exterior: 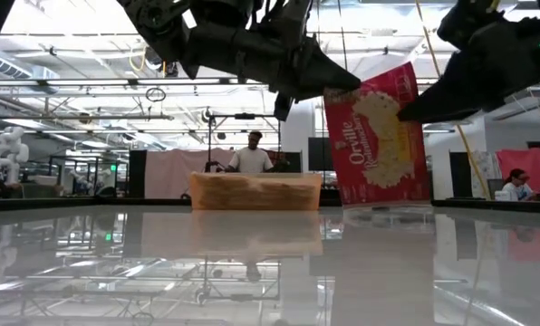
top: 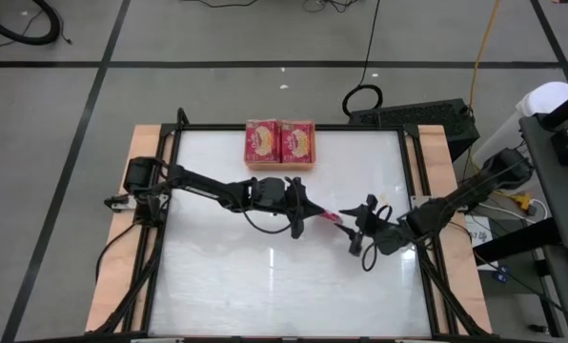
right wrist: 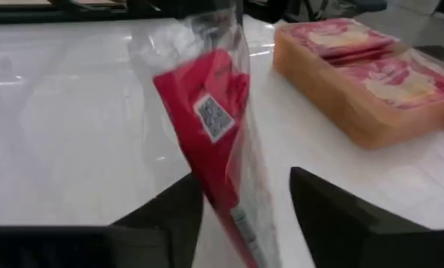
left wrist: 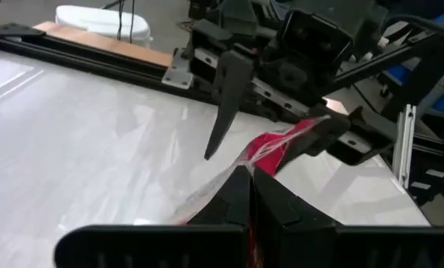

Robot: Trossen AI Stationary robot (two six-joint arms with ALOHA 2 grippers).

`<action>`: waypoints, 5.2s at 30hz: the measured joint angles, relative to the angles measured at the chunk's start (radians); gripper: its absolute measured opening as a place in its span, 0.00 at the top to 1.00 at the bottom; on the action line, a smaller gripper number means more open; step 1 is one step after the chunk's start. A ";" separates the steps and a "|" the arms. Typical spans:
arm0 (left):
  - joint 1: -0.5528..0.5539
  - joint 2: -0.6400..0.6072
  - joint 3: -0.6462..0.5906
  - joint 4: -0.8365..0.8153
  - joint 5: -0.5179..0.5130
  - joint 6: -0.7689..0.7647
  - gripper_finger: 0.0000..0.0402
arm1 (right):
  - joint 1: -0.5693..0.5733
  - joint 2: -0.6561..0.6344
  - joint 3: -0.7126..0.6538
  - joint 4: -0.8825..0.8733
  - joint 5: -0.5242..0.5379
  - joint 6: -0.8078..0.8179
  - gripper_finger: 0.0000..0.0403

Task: Sort popcorn bags into baskets
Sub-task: Put the red popcorn bag into the orange bin, then return to Home Position

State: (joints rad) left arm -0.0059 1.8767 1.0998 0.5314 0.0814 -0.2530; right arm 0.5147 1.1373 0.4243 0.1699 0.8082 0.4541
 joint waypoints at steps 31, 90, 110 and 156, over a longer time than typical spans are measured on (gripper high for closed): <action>-0.010 -0.537 -0.080 -0.684 -0.360 0.174 0.38 | -0.709 -0.010 0.143 0.198 -0.731 -0.539 0.97; -0.258 -0.548 -0.444 -0.135 -0.433 0.083 0.66 | -1.363 0.688 0.712 0.078 -1.576 -0.335 0.60; -0.256 -0.548 -0.444 -0.064 -0.524 0.155 0.66 | -1.164 0.220 0.474 0.212 -1.432 -0.388 0.52; -0.256 -0.745 -0.732 0.006 -0.640 0.140 0.96 | -0.480 -0.493 -0.373 0.367 -0.682 -0.397 0.99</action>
State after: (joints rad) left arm -0.2615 1.1313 0.3679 0.5373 -0.5591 -0.1127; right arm 0.0347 0.6443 0.0511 0.5371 0.1265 0.0567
